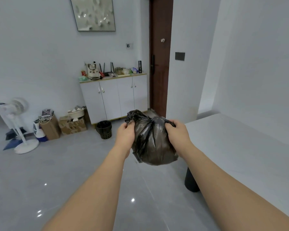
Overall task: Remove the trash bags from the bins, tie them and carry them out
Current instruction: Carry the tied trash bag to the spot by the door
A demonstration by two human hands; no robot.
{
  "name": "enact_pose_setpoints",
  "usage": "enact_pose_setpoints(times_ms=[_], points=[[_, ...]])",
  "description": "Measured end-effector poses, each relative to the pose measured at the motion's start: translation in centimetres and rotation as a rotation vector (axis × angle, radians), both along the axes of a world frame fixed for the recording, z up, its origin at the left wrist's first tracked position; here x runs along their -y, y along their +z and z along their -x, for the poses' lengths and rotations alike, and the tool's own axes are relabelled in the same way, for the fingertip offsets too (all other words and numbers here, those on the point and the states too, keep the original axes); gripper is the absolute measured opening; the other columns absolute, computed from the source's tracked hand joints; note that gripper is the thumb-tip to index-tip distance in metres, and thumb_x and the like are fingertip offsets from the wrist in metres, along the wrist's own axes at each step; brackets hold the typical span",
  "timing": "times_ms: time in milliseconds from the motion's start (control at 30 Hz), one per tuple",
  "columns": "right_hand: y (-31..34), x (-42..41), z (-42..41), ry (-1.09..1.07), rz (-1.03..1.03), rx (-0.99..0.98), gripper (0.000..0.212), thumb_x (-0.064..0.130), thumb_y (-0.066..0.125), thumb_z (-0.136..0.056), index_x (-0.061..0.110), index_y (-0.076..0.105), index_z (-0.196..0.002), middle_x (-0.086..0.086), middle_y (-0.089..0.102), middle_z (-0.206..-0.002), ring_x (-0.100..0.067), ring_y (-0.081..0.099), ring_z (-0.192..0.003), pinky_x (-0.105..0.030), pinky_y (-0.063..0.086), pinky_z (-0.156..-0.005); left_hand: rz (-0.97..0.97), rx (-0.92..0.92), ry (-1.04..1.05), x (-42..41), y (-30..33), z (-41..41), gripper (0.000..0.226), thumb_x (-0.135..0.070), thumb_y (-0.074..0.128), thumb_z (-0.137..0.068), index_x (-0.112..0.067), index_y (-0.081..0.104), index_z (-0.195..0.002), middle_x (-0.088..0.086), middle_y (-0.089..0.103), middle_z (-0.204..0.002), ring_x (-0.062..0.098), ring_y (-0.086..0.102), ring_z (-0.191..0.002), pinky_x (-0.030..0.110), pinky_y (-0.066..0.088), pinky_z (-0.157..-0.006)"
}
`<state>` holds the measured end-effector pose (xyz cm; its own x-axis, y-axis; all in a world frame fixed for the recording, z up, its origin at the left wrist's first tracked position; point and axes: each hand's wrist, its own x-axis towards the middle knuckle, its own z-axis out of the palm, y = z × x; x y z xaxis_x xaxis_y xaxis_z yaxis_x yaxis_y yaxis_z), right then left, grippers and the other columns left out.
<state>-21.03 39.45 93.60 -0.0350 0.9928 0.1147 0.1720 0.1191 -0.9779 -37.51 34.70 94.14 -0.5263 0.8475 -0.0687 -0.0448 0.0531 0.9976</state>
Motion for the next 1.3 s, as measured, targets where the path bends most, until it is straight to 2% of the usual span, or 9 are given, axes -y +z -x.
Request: enact_pose_setpoints(times_ms=[67, 167, 333, 533, 633, 767, 933, 1033, 1300], points=[[-0.1, -1.6, 2.5, 0.006, 0.004, -0.004, 0.024, 0.027, 0.052, -0.088, 0.023, 0.068, -0.106, 0.004, 0.070, -0.101, -0.015, 0.063, -0.096, -0.035, 0.052, -0.087, 0.015, 0.020, 0.022, -1.5, -0.3, 2.7, 0.024, -0.042, 0.051, -0.096, -0.022, 0.063, -0.090, 0.001, 0.069, -0.096, 0.022, 0.065, -0.094, 0.040, 0.053, -0.090], [-0.5, -4.6, 5.3, 0.010, 0.007, 0.000, 0.024, 0.028, 0.052, -0.087, 0.024, 0.068, -0.104, 0.004, 0.070, -0.101, -0.016, 0.064, -0.097, -0.035, 0.052, -0.087, 0.027, 0.052, 0.019, -4.6, -0.8, 5.8, 0.023, -0.042, 0.052, -0.096, -0.022, 0.062, -0.091, 0.002, 0.069, -0.096, 0.022, 0.066, -0.094, 0.038, 0.053, -0.088], [-1.2, -11.5, 9.6, 0.015, 0.030, -0.010, 0.025, 0.026, 0.051, -0.087, 0.022, 0.069, -0.104, 0.002, 0.071, -0.101, -0.018, 0.064, -0.098, -0.041, 0.052, -0.092, 0.023, 0.049, 0.022, -11.4, -1.5, 9.9, 0.021, -0.042, 0.050, -0.097, -0.025, 0.059, -0.087, -0.003, 0.067, -0.093, 0.015, 0.064, -0.086, 0.028, 0.050, -0.068], [-0.5, -21.2, 15.3, 0.042, 0.017, -0.017, 0.026, 0.026, 0.051, -0.086, 0.024, 0.070, -0.104, 0.006, 0.070, -0.101, -0.016, 0.064, -0.099, -0.040, 0.051, -0.093, 0.035, 0.005, 0.041, -20.2, -1.0, 15.7, 0.024, -0.041, 0.049, -0.097, -0.026, 0.060, -0.081, -0.002, 0.067, -0.091, 0.019, 0.065, -0.088, 0.038, 0.054, -0.085], [0.3, -26.1, 18.5, 0.044, 0.009, -0.018, 0.021, 0.025, 0.052, -0.086, 0.025, 0.069, -0.099, 0.008, 0.070, -0.097, -0.014, 0.063, -0.096, -0.039, 0.052, -0.092, 0.040, -0.006, 0.041, -24.8, -0.3, 18.6, 0.023, -0.043, 0.048, -0.096, -0.026, 0.059, -0.086, 0.000, 0.067, -0.099, 0.024, 0.064, -0.097, 0.044, 0.052, -0.093], [0.4, -32.0, 23.6, 0.048, 0.002, -0.004, 0.021, 0.024, 0.052, -0.086, 0.024, 0.068, -0.099, 0.009, 0.069, -0.096, -0.014, 0.063, -0.095, -0.038, 0.052, -0.090, 0.032, -0.005, 0.040, -30.7, 0.0, 23.6, 0.027, -0.044, 0.046, -0.097, -0.023, 0.063, -0.098, 0.003, 0.068, -0.103, 0.022, 0.064, -0.097, 0.043, 0.052, -0.092], [0.2, -39.6, 31.2, 0.042, -0.019, -0.003, 0.023, 0.023, 0.052, -0.086, 0.021, 0.069, -0.101, 0.004, 0.070, -0.100, -0.016, 0.064, -0.095, -0.040, 0.052, -0.091, 0.005, 0.007, 0.062, -38.8, -0.4, 31.4, 0.024, -0.041, 0.048, -0.097, -0.026, 0.060, -0.082, -0.001, 0.067, -0.093, 0.020, 0.065, -0.091, 0.039, 0.054, -0.087], [0.3, -43.9, 35.5, 0.039, -0.007, -0.002, 0.021, 0.022, 0.052, -0.087, 0.020, 0.069, -0.100, 0.002, 0.070, -0.098, -0.017, 0.064, -0.094, -0.040, 0.052, -0.090, 0.014, 0.025, 0.041, -43.7, -0.1, 36.1, 0.022, -0.041, 0.049, -0.096, -0.027, 0.060, -0.083, -0.001, 0.067, -0.094, 0.021, 0.064, -0.091, 0.038, 0.054, -0.084], [0.4, -56.5, 44.8, -0.001, 0.021, 0.008, 0.020, 0.022, 0.050, -0.088, 0.019, 0.068, -0.096, 0.001, 0.070, -0.093, -0.019, 0.064, -0.091, -0.042, 0.053, -0.088, 0.008, 0.036, -0.004, -57.3, -0.1, 45.8, 0.022, -0.040, 0.050, -0.096, -0.026, 0.062, -0.084, 0.000, 0.069, -0.096, 0.024, 0.066, -0.095, 0.043, 0.054, -0.089]])
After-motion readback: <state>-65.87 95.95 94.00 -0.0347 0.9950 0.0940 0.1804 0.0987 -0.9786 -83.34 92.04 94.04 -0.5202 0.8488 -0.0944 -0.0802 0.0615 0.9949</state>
